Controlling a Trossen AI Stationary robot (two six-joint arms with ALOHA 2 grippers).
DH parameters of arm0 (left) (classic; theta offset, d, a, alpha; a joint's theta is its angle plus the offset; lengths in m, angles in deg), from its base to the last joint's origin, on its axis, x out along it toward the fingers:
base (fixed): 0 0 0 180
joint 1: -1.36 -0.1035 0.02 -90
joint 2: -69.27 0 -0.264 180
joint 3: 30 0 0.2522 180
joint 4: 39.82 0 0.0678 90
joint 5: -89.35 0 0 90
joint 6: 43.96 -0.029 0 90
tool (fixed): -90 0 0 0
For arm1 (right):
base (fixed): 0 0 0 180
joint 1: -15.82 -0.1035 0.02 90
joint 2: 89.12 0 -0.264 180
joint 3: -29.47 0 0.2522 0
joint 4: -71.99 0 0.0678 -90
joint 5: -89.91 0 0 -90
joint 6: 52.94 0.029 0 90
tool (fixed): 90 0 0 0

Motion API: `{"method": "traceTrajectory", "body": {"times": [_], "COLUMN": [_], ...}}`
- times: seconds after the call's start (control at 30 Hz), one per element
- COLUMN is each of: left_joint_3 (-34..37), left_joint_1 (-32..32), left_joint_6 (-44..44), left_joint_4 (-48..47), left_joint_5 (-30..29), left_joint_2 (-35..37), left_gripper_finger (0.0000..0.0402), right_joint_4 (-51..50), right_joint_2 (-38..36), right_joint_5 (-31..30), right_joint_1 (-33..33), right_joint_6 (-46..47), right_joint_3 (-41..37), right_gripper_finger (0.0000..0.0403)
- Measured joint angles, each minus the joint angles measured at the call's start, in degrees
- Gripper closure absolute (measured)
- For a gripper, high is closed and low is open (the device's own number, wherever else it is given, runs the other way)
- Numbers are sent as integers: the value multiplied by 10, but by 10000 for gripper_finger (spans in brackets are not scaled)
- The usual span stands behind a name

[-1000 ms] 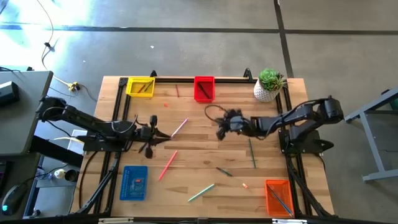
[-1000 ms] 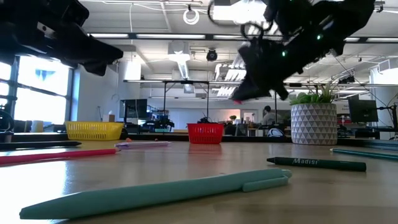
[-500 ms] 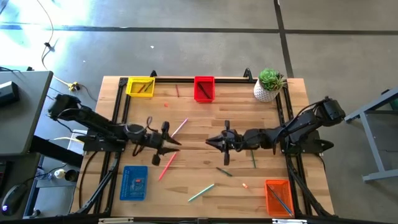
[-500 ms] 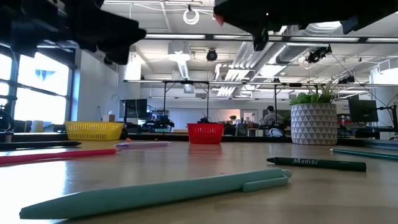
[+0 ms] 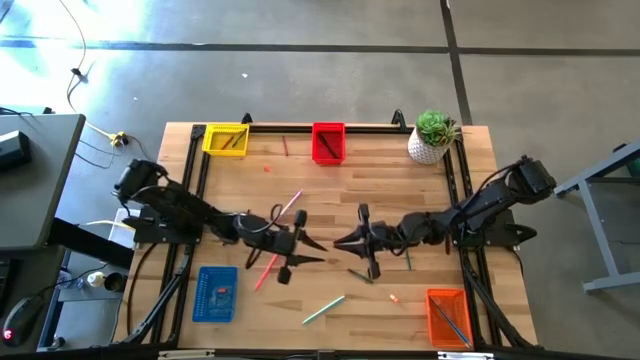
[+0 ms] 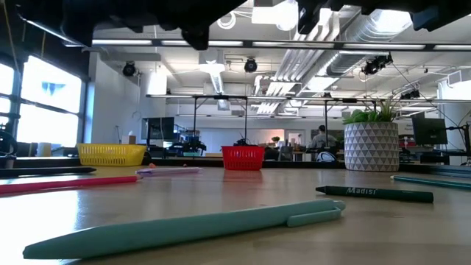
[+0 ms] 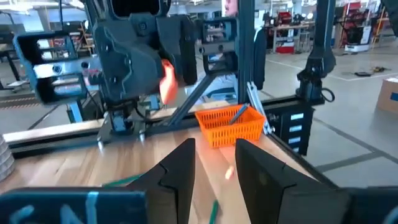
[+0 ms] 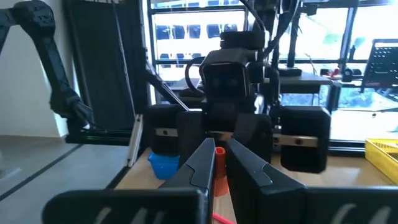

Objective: Sort crayons/erasers/pens/pencils in bins
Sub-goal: Put the top right orange eraser into the blue bin

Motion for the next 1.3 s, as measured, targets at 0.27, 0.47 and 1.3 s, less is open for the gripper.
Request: {"method": "traceTrajectory", "body": {"times": [0.27,0.47,1.3], "left_joint_3": [-55,-59,-118], "left_joint_1": [0,-4,8], "left_joint_6": [-11,-6,-58], "left_joint_4": [3,3,-18], "left_joint_5": [-16,-23,30], "left_joint_2": [-31,-32,-69], "left_gripper_finger": [297,297,318], "right_joint_4": [9,13,33], "right_joint_2": [0,0,0], "right_joint_5": [33,52,83], "right_joint_1": [-3,-3,-13], "right_joint_6": [-1,0,-11], "right_joint_3": [0,0,1], "right_gripper_finger": [382,382,382]}}
